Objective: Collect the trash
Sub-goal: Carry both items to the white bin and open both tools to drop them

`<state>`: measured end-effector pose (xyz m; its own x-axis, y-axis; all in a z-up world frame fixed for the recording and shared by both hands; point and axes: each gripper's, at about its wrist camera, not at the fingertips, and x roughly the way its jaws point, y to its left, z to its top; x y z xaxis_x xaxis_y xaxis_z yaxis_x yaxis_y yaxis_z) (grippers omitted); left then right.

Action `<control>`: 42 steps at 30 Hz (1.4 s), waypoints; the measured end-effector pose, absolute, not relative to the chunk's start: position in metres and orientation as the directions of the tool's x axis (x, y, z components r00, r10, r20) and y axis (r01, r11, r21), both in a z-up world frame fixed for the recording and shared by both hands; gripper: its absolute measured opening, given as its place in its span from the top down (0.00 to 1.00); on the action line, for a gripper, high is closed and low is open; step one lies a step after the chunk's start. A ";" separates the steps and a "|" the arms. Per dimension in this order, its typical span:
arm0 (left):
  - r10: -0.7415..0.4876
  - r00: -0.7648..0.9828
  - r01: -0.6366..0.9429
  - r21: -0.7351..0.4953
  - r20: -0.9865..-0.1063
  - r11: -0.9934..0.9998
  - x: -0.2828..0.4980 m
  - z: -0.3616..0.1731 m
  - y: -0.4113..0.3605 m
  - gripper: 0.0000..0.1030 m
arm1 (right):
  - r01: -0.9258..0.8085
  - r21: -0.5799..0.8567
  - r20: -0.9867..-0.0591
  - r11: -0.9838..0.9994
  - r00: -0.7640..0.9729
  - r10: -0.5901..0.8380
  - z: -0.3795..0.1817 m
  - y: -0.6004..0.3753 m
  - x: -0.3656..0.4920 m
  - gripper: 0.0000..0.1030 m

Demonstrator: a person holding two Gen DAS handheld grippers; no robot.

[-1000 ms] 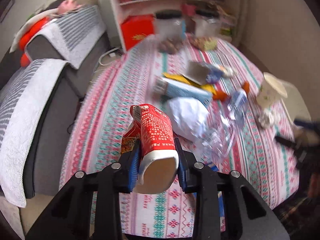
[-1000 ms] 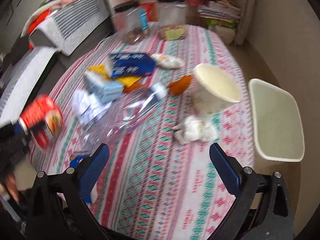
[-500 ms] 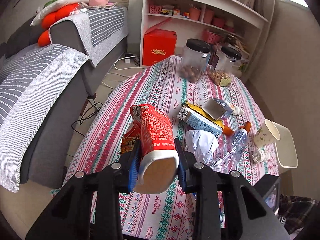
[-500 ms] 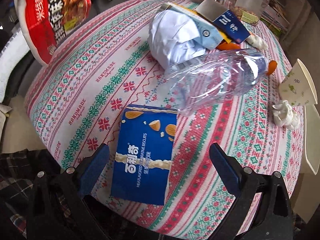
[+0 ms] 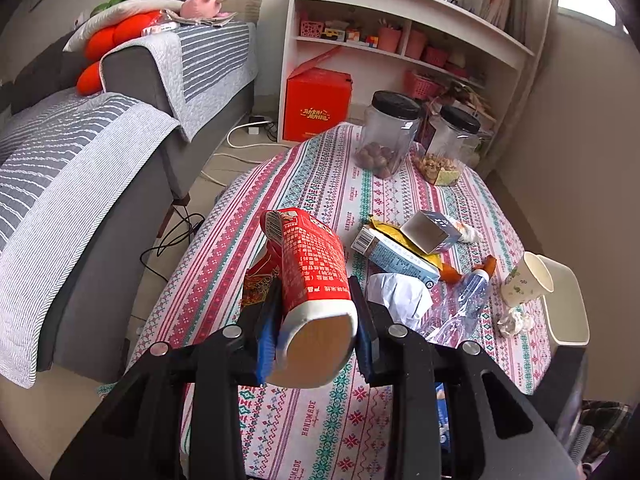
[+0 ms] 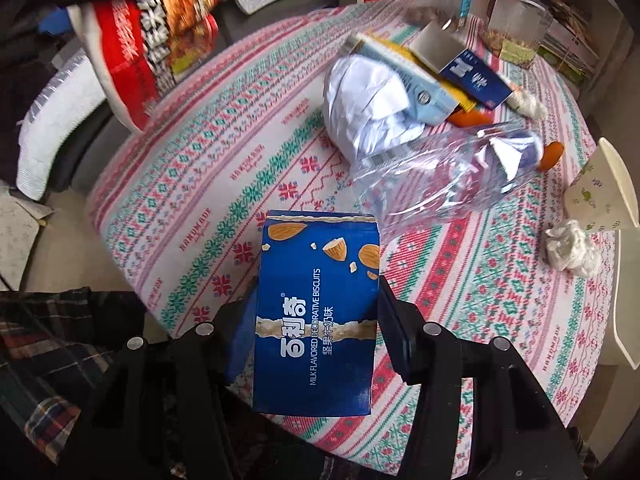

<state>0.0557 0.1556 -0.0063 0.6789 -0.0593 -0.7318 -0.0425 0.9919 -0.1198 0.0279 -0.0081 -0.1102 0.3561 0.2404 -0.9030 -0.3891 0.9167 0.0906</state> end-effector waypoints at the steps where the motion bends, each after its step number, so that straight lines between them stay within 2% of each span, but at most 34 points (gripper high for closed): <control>1: -0.060 0.681 -0.042 -0.121 -0.730 0.992 0.056 -0.006 0.154 0.69 | -0.385 0.089 -0.894 0.918 0.376 0.245 -0.103 -0.014 0.027 0.49; 10: -0.082 0.695 -0.026 -0.138 -0.715 0.990 0.064 -0.002 0.133 0.69 | -0.299 0.193 -0.802 0.935 0.501 0.325 -0.045 -0.083 0.039 0.49; 14: -0.098 0.705 -0.008 -0.146 -0.702 0.989 0.068 0.003 0.119 0.69 | -0.239 0.219 -0.751 0.946 0.578 0.320 -0.022 -0.115 0.045 0.49; 19: -0.129 0.716 0.011 -0.174 -0.686 0.985 0.075 0.010 0.104 0.69 | -0.091 0.190 -0.693 0.978 0.693 0.199 0.007 -0.172 0.062 0.49; 24: -0.158 0.732 0.023 -0.208 -0.663 0.978 0.081 0.017 0.089 0.69 | 0.112 0.139 -0.660 0.984 0.751 0.008 0.026 -0.244 0.081 0.49; 29: -0.185 0.746 0.055 -0.218 -0.639 0.974 0.085 0.023 0.067 0.69 | 0.317 0.112 -0.682 0.942 0.714 -0.159 0.008 -0.314 0.095 0.49; 32: -0.196 0.757 0.071 -0.220 -0.624 0.973 0.087 0.024 0.055 0.69 | 0.443 0.089 -0.746 0.892 0.623 -0.235 -0.021 -0.353 0.104 0.48; 33: -0.197 0.763 0.078 -0.216 -0.615 0.973 0.087 0.026 0.050 0.69 | 0.472 0.075 -0.771 0.879 0.587 -0.249 -0.028 -0.362 0.108 0.41; 34: -0.203 0.773 0.091 -0.211 -0.601 0.973 0.086 0.028 0.043 0.69 | 0.497 0.067 -0.787 0.865 0.559 -0.261 -0.033 -0.371 0.109 0.30; 37: -0.232 0.803 0.156 -0.182 -0.549 0.971 0.081 0.043 0.013 0.69 | 0.555 0.120 -0.773 0.823 0.573 -0.274 -0.029 -0.394 0.101 0.19; 39: -0.258 0.801 0.190 -0.180 -0.540 0.965 0.081 0.048 -0.006 0.69 | 0.581 0.219 -0.748 0.784 0.616 -0.248 -0.021 -0.409 0.087 0.13; 42: -0.321 0.770 0.271 -0.174 -0.552 0.947 0.086 0.054 -0.049 0.69 | 0.580 0.363 -0.702 0.729 0.685 -0.195 -0.011 -0.428 0.065 0.12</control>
<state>0.0863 -0.0489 0.0538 0.7697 -0.3215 -0.5516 0.2706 0.9468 -0.1742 0.0648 -0.4280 -0.0109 0.6851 -0.1949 -0.7019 0.5797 0.7294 0.3633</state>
